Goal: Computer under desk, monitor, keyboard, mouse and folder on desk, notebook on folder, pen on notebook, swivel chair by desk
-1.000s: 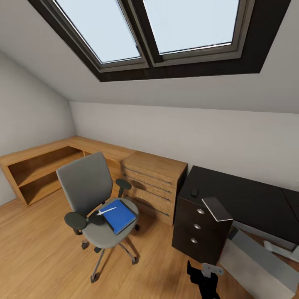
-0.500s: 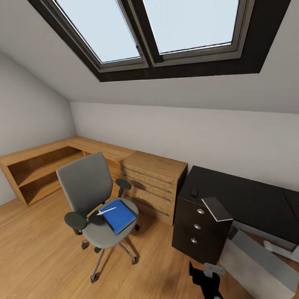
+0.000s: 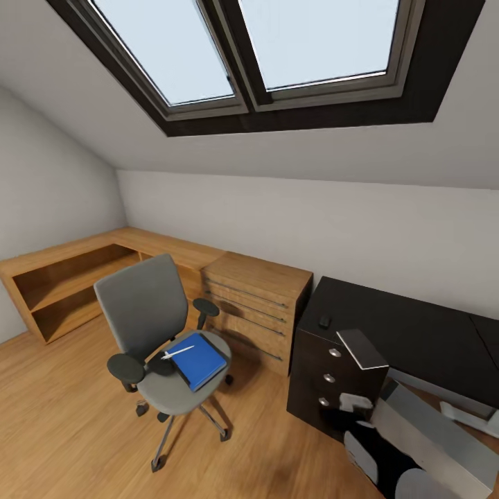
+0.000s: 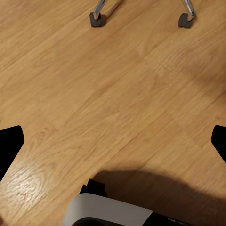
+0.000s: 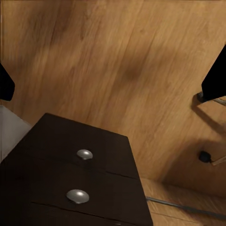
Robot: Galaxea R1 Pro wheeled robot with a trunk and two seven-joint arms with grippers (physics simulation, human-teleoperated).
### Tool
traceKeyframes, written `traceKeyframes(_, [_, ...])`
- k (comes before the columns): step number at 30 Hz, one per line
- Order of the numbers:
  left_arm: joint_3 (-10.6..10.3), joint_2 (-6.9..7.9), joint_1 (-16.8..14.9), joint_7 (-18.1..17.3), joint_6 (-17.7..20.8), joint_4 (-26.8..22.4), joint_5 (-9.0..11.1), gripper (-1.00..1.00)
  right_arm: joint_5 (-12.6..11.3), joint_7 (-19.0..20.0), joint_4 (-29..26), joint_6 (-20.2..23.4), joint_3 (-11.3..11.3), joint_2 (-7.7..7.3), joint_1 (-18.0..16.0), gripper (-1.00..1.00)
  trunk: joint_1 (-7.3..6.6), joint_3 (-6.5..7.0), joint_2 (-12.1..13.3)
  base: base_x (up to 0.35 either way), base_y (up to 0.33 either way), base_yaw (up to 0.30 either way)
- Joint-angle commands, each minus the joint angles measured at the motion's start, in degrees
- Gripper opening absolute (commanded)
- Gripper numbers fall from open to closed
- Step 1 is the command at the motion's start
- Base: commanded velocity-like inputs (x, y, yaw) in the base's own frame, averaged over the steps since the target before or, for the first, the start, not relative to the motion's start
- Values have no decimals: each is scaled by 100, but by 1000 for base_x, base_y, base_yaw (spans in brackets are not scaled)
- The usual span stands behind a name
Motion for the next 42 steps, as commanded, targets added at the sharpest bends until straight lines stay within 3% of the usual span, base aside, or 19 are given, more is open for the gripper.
traceKeyframes(1, [29,1,-5,-11,-19,6,3,100,-38,-155,-188,234,47,-34,-38,100,1,-9,-6,0,0,0])
traceKeyframes(6, [33,16,-5,-11,-23,9,5,100,-38,-609,-781,997,45,-75,-340,100,1,-9,-6,0,0,0])
traceKeyframes(9, [36,49,-5,-16,-22,10,11,100,-38,-780,-974,1343,44,-21,-644,100,1,-9,-6,0,0,0])
traceKeyframes(13, [39,70,-5,-19,-24,10,17,100,-36,-850,-1057,1489,44,70,-850,100,1,-9,-6,2,0,0])
traceKeyframes(17, [44,80,-5,-18,-21,10,20,100,-33,-876,-1090,1485,56,118,-950,100,1,-9,-6,115,0,0])
traceKeyframes(23, [46,80,-5,-25,-19,10,22,100,-29,-897,-1071,1072,51,90,-994,100,1,-9,-6,208,0,0])
traceKeyframes(30, [54,76,-5,-28,-25,10,35,100,-36,-931,-1106,997,26,-9,-998,100,1,-9,-6,39,0,0])
traceKeyframes(42, [55,75,-5,-34,-26,10,31,100,-38,-1023,-1209,957,12,-44,-999,100,1,-9,-6,119,0,0])
